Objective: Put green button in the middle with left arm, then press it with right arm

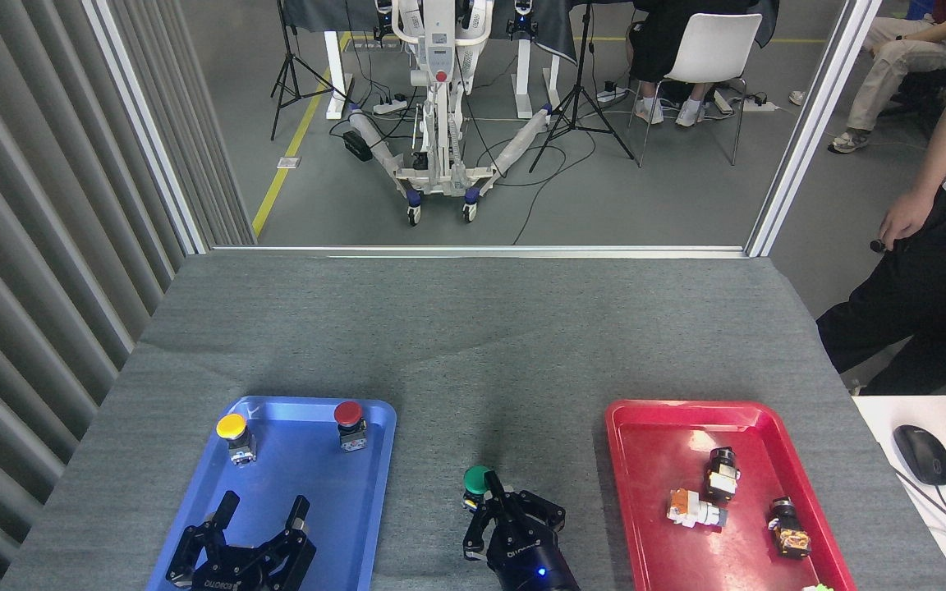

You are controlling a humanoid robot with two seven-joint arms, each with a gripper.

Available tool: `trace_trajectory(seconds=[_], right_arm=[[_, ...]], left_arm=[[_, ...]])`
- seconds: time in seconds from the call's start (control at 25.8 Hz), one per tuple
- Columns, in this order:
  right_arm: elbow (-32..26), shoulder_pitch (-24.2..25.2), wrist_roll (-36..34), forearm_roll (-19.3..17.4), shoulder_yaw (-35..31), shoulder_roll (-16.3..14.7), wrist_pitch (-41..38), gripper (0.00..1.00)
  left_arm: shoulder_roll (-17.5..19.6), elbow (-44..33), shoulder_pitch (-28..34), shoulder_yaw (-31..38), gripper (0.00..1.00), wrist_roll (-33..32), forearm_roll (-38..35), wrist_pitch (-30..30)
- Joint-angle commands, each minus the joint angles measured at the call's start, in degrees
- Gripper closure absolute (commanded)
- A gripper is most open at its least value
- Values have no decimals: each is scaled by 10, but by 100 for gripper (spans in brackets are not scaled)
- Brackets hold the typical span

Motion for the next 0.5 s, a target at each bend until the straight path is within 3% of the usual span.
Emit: trace_trajectory(seconds=[0.0, 0.19, 0.27, 0.35, 0.43, 0.46], right_arm=[[-41, -1, 5, -2, -7, -2, 4, 100], [-93, 8, 8, -2, -40, -4, 1, 87], [-101, 15, 8, -2, -56, -5, 0, 73], [-106, 25, 8, -2, -74, -11, 0, 58], [-112, 38, 6, -2, -106, -28, -2, 35], [-114, 46, 3, -2, -118, -33, -2, 17]], left_arm=[[1, 1, -1, -1, 1, 0, 0, 0], [0, -2, -1, -1, 1, 0, 0, 0], [0, -3, 0, -1, 1, 0, 0, 0], [0, -4, 1, -1, 1, 0, 0, 0], [0, -8, 5, -1, 1, -2, -3, 0], [0, -10, 6, -1, 1, -4, -3, 0]])
